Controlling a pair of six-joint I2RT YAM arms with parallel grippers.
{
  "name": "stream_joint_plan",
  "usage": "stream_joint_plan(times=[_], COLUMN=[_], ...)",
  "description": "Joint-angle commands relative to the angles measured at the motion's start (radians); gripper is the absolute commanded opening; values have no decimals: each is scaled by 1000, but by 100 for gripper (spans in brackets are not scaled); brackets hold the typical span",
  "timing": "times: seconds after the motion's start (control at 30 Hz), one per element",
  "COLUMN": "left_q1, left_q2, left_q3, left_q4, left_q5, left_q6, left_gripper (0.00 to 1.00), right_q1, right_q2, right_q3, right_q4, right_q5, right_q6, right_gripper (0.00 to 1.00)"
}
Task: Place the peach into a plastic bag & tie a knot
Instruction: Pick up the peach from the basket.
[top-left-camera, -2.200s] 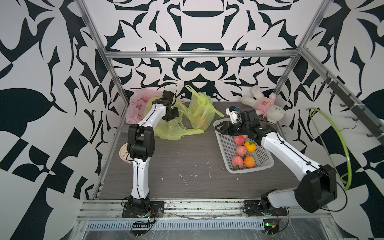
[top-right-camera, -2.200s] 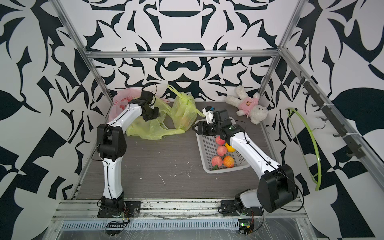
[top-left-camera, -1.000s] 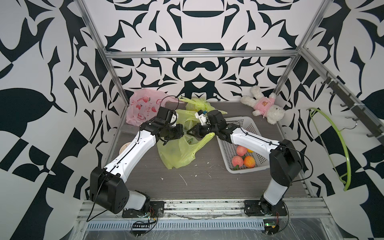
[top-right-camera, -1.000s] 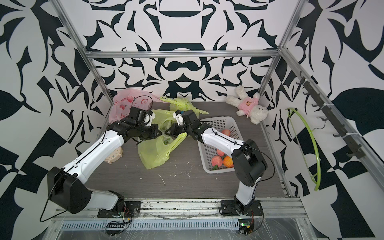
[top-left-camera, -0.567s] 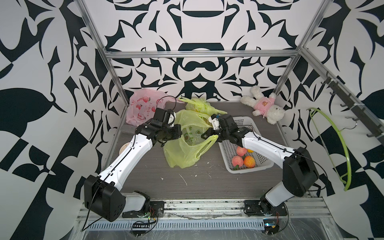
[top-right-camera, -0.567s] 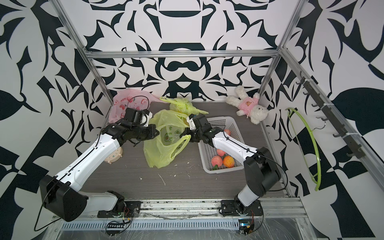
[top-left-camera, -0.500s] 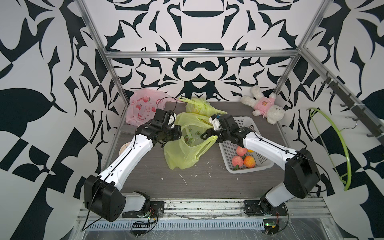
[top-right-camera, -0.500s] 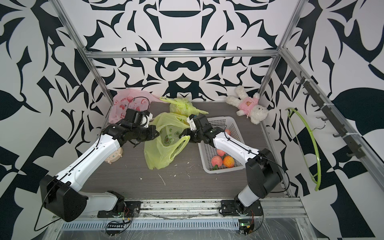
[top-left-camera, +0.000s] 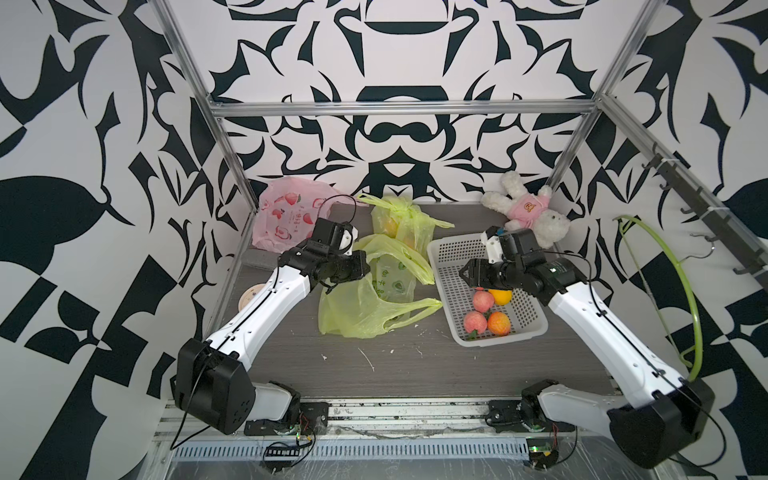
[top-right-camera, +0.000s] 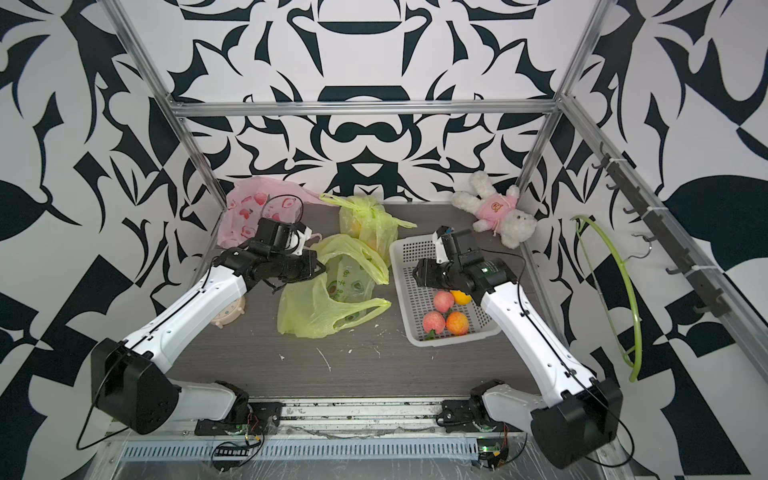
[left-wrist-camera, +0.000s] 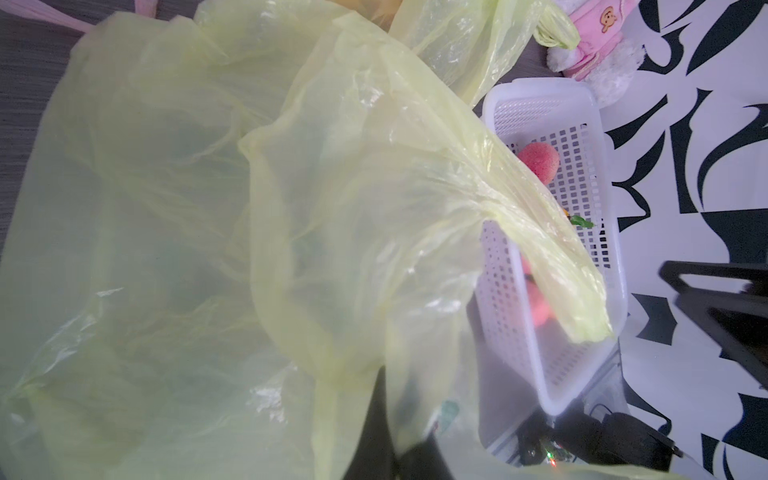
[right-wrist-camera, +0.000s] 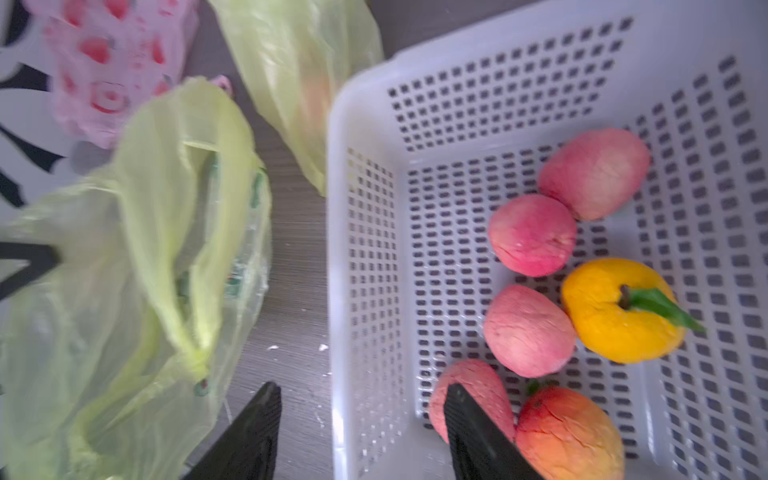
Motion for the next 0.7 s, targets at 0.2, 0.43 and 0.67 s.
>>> stream_joint_plan(times=[0.2, 0.43, 0.67], left_q1=[4, 5, 6], left_q2=[29, 37, 52], left_q3=[-31, -38, -29], left_q4=[54, 66, 71], left_q5=[84, 98, 108], left_q6=[-4, -1, 0], left_gripper=[0, 0, 0], right_q1=[-23, -26, -44], right_q2=[199, 261, 345], right_q3=[-35, -61, -82], right_q4=[-57, -44, 21], right_q5=[251, 307, 273], right_q6=[-26, -21, -16], right_gripper=[75, 91, 92])
